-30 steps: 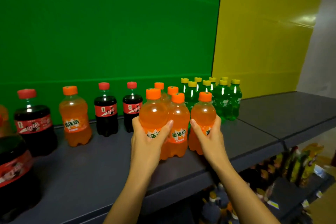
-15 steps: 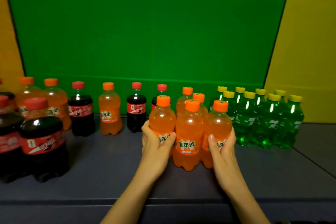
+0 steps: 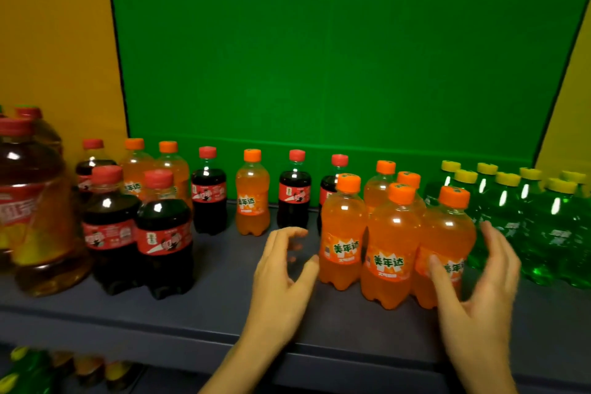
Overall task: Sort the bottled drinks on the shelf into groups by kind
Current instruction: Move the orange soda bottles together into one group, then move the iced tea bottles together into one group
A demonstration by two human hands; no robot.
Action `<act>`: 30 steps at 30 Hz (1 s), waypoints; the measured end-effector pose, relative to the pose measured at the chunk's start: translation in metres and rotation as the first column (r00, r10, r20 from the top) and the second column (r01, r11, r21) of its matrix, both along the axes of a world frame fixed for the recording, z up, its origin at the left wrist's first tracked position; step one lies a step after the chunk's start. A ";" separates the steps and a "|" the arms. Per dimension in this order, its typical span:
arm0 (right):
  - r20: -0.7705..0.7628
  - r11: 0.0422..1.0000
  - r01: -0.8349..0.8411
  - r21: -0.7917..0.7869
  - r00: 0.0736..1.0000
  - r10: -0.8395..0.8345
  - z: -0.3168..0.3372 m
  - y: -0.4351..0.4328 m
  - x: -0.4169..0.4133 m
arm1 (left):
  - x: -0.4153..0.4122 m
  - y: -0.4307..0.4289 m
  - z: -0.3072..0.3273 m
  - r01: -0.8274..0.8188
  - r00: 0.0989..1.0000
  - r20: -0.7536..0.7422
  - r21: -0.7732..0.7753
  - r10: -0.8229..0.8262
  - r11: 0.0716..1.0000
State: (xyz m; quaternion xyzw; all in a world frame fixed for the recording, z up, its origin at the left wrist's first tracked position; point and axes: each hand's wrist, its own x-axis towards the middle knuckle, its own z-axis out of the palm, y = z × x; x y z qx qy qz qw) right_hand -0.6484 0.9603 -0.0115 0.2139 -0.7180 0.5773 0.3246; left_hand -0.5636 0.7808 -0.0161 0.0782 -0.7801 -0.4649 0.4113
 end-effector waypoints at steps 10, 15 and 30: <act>-0.186 0.960 -0.279 0.001 0.943 0.274 0.027 -0.102 0.073 | 0.116 -0.104 0.020 -0.302 0.916 -0.318 -0.147 0.244 0.942; -0.156 0.888 -0.458 0.048 0.874 0.459 0.044 -0.180 0.110 | 0.165 -0.170 0.030 -0.502 0.820 -0.396 -0.146 0.414 0.853; -0.029 0.739 -0.664 0.114 0.742 0.670 0.048 -0.366 0.214 | 0.184 -0.300 0.030 -0.283 0.953 -0.068 0.142 0.294 0.949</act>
